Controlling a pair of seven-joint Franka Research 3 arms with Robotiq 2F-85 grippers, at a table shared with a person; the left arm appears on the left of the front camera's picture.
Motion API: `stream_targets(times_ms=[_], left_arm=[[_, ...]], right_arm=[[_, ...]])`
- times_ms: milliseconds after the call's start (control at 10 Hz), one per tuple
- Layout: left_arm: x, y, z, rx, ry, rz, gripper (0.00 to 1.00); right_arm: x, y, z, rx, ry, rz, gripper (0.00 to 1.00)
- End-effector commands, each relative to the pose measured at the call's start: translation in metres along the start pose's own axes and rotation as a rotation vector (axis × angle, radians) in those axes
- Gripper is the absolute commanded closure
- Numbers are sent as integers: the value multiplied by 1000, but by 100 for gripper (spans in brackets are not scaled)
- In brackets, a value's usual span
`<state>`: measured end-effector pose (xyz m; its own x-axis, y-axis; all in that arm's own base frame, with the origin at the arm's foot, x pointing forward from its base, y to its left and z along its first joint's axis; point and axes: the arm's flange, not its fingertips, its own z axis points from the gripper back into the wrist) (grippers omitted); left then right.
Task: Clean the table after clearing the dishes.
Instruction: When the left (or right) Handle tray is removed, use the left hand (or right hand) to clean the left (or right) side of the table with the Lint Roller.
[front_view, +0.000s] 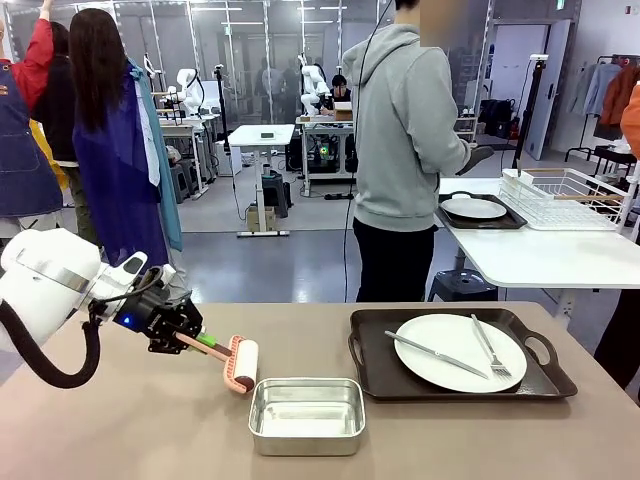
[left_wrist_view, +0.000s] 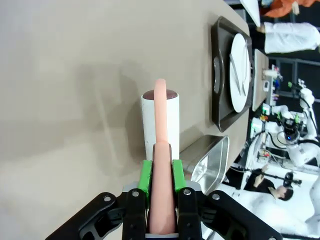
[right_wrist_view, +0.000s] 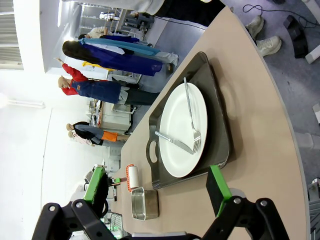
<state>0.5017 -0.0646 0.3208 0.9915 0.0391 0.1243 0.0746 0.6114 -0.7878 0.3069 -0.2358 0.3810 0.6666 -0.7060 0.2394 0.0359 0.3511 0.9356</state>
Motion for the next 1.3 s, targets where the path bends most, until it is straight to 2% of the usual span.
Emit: stream_targets(times_ms=[0, 400, 700, 900, 1200], left_arm=[[11, 30, 8, -71, 18, -15, 80], [14, 95, 42, -60, 70, 30, 80], [10, 134, 88, -58, 123, 28, 80], [6, 159, 124, -66, 81, 64, 80], [-10, 199, 180, 60, 56, 118, 80]], right_arm=[[-2, 1, 1, 12, -4, -1, 0], [-2, 1, 1, 12, -4, -1, 0], [-2, 1, 1, 12, -4, -1, 0], [-2, 1, 1, 12, -4, -1, 0], [-2, 1, 1, 12, -4, -1, 0]])
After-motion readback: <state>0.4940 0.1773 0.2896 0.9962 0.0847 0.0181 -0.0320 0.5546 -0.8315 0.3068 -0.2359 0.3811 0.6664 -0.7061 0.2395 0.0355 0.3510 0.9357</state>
